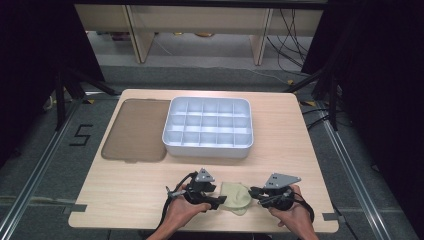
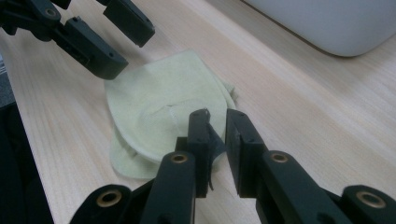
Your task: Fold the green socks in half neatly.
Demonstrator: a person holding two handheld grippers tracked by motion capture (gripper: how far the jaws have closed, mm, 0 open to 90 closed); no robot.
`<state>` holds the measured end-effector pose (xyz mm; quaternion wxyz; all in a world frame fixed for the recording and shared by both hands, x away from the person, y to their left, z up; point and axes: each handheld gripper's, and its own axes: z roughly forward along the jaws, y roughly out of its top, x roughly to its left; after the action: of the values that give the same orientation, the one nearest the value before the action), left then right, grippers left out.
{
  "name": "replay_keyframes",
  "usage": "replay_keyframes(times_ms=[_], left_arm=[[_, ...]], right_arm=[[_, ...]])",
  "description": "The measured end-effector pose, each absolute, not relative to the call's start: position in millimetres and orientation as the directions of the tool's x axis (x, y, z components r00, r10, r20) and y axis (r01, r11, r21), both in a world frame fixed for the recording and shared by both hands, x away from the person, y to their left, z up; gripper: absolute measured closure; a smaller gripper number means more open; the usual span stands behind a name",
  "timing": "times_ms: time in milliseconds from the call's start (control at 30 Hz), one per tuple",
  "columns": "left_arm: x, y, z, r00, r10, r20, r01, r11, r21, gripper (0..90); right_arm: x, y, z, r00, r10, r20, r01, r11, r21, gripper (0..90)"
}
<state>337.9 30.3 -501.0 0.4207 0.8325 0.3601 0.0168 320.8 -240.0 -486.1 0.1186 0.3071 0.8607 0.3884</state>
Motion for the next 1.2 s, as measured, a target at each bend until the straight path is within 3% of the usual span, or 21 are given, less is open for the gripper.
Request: replay_keyframes(times_ms=[600,733,1033,1200], left_arm=[[336.3,26.3,-507.1,0.693,0.638,-0.337,0.661,-0.376,0.649,42.3],[335.1,24.6,-507.1,0.71,0.634,-0.308,0.645,-0.407,0.647,43.4],[327.3,16.7,-509.7,0.76,0.609,-0.228,0.569,-0.454,0.686,56.3],[325.7,16.9,-513.8,0.721,0.628,-0.293,0.609,-0.373,0.7,67.2]], right_arm=[[320.1,-238.6,-484.9,-0.778,0.628,0.03,0.426,0.49,0.76,70.6],[320.3,-238.8,-485.4,-0.779,0.627,0.028,0.424,0.493,0.76,70.3],[319.8,-237.1,-485.0,-0.793,0.608,0.028,0.41,0.5,0.763,69.6],[318.2,-235.2,-484.7,-0.796,0.606,0.02,0.404,0.506,0.762,69.7]])
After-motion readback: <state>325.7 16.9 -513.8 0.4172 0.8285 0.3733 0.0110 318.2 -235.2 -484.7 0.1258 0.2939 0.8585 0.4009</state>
